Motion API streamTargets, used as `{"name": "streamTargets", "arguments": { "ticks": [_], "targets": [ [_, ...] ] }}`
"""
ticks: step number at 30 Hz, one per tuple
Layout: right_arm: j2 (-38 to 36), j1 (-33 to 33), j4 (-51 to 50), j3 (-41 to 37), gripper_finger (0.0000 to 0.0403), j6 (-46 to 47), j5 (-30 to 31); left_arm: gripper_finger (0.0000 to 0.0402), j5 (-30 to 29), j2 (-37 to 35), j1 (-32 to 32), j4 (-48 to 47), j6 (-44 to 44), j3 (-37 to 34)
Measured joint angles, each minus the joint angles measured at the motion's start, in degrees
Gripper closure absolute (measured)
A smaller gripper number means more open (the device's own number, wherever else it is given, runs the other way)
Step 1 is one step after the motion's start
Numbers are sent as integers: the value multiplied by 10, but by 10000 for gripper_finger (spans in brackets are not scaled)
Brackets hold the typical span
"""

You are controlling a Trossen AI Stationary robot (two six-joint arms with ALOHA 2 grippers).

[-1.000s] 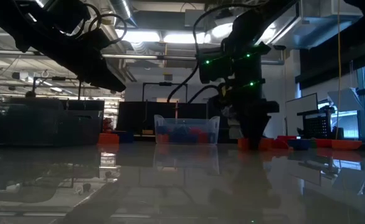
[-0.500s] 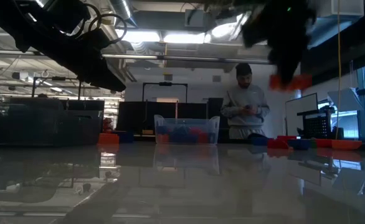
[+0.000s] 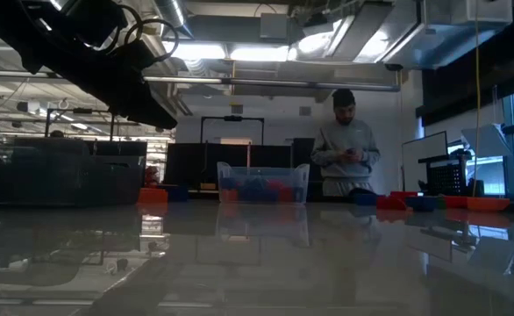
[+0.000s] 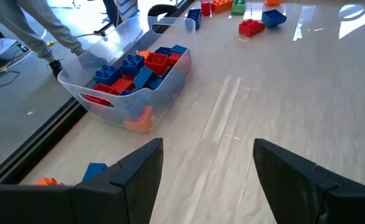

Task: Sort blocks by size
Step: Put the orange 8 stud game piece into the gray bin

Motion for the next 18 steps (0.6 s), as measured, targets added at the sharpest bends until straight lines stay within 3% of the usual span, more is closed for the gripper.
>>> {"name": "streamTargets", "arguments": {
  "ticks": [4,9,18],
  "targets": [
    [12,76,0,0,261,135,-32,167,0,0,0,0,3,0],
    [27,144,-6,0,259,237,-58,167,0,0,0,6,9,0],
    [35,180,-13,0,238,252,-48,167,0,0,0,11,10,0]
  ]
}}
